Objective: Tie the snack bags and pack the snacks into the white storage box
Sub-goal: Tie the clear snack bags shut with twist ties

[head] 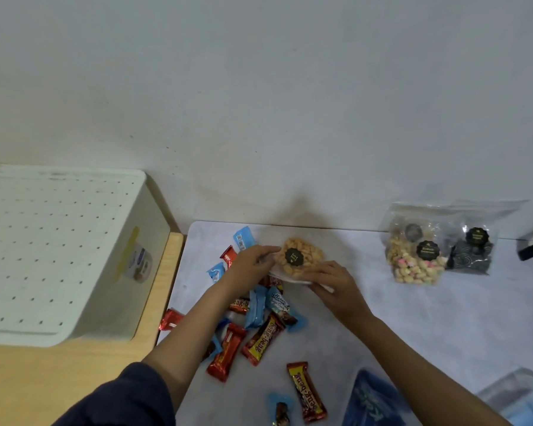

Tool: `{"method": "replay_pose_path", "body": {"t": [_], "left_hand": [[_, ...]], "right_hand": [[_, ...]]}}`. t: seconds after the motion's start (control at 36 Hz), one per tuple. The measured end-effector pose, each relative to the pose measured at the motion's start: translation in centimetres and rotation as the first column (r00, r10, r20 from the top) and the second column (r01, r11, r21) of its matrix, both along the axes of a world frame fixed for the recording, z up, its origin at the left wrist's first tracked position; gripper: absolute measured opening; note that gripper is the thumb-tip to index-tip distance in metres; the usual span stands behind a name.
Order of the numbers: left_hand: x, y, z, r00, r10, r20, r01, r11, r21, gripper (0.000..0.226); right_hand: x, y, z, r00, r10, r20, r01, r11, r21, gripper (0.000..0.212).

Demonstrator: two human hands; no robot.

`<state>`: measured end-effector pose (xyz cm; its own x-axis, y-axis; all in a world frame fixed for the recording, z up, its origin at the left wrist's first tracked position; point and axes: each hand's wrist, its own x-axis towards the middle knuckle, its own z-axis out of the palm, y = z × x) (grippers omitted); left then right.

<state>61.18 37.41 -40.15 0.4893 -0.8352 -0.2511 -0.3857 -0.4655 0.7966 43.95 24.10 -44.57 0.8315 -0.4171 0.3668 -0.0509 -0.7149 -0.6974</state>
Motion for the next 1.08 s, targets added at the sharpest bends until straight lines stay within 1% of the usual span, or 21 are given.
{"method": "replay_pose_path", "body": {"t": [0.06,0.11,0.14,0.19,0.22,0.25,0.33,0.39,0.44,0.5,0.56,0.64,0.69,0.72,0.78,0.81,0.86,0.89,0.94,1.03,1.08], "left_hand": [[-0.5,-0.3,0.8,1.000,-0.003,0.014,0.004,1.000,-0.004,0.033],[-1.3,-0.6,1.6,0.999,-0.030,0.038,0.031,0.999,-0.024,0.036],[-1.9,-0.8,1.9,0.998,-0.045,0.034,0.047,0.998,-0.039,0.040],[-3.0,-1.2,2.5,0.992,-0.112,0.058,0.116,0.991,-0.070,0.057],[-3.7,-1.3,2.6,0.982,-0.163,0.096,0.170,0.983,-0.073,0.064],[-4.3,-1.5,2.8,0.968,-0.208,0.141,0.220,0.973,-0.069,0.065],[-6.4,-2.6,2.8,0.903,-0.299,0.309,0.323,0.946,-0.032,0.052],[-8.1,-3.5,2.9,0.866,-0.296,0.402,0.345,0.937,-0.052,0.050],[-9.9,-4.4,3.0,0.866,-0.263,0.426,0.331,0.939,-0.095,0.050],[-11.8,-5.4,3.0,0.878,-0.216,0.428,0.293,0.948,-0.124,0.050],[-13.5,-6.3,3.1,0.899,-0.160,0.408,0.240,0.959,-0.152,0.044],[-15.8,-7.6,3.4,0.945,-0.039,0.324,0.116,0.967,-0.225,0.032],[-17.2,-8.3,3.7,0.980,0.072,0.186,-0.020,0.963,-0.267,0.024],[-17.9,-8.7,4.1,0.989,0.123,0.086,-0.095,0.956,-0.277,0.020],[-19.3,-9.3,4.9,0.973,0.192,-0.127,-0.220,0.938,-0.267,0.015],[-19.9,-9.6,5.2,0.962,0.207,-0.178,-0.249,0.934,-0.256,0.014],[-20.5,-10.0,5.2,0.967,0.186,-0.177,-0.226,0.942,-0.247,0.015],[-20.6,-10.1,5.1,0.972,0.156,-0.174,-0.195,0.952,-0.236,0.015],[-21.0,-10.3,5.0,0.976,0.085,-0.199,-0.127,0.969,-0.212,0.013],[-21.6,-10.5,5.2,0.980,0.004,-0.198,-0.041,0.982,-0.185,0.020],[-21.9,-10.6,5.4,0.981,0.018,-0.195,-0.055,0.981,-0.187,0.017]], "right_hand": [[-0.6,-0.2,1.3,0.994,-0.094,0.057,0.084,0.984,0.160,0.021],[-1.3,-0.6,2.6,0.976,-0.192,0.100,0.155,0.944,0.292,0.016],[-1.6,-0.8,3.2,0.966,-0.238,0.103,0.189,0.918,0.348,0.015],[-2.3,-1.4,4.2,0.947,-0.311,0.076,0.249,0.865,0.436,0.022],[-2.7,-1.9,4.7,0.942,-0.330,0.059,0.267,0.845,0.464,0.024],[-3.1,-2.3,5.0,0.940,-0.338,0.043,0.277,0.832,0.481,0.024],[-4.7,-3.7,5.7,0.943,-0.332,-0.009,0.290,0.810,0.510,0.026],[-5.9,-4.5,6.0,0.941,-0.335,-0.044,0.308,0.796,0.521,0.024],[-7.2,-5.1,5.9,0.935,-0.348,-0.064,0.326,0.779,0.536,0.024],[-8.4,-5.4,5.9,0.934,-0.348,-0.082,0.331,0.757,0.563,0.034],[-9.6,-5.4,5.9,0.933,-0.344,-0.102,0.338,0.749,0.570,0.047],[-11.4,-5.0,5.9,0.939,-0.311,-0.147,0.343,0.810,0.476,0.061],[-12.5,-4.7,6.0,0.952,-0.253,-0.174,0.303,0.858,0.414,0.065],[-13.0,-4.7,5.9,0.962,-0.202,-0.181,0.260,0.881,0.396,0.066],[-13.9,-4.7,5.8,0.975,-0.084,-0.207,0.153,0.926,0.345,0.068],[-14.3,-4.7,5.7,0.974,-0.038,-0.222,0.106,0.946,0.306,0.069],[-14.7,-4.7,5.5,0.971,-0.011,-0.238,0.075,0.963,0.260,0.070],[-14.9,-4.8,5.4,0.973,-0.035,-0.227,0.095,0.961,0.261,0.069],[-15.1,-5.1,5.2,0.981,-0.114,-0.155,0.155,0.945,0.289,0.061],[-15.7,-5.4,5.5,0.976,-0.205,-0.077,0.219,0.919,0.327,0.044],[-16.2,-5.6,5.5,0.967,-0.249,-0.047,0.250,0.903,0.349,0.036]]}}
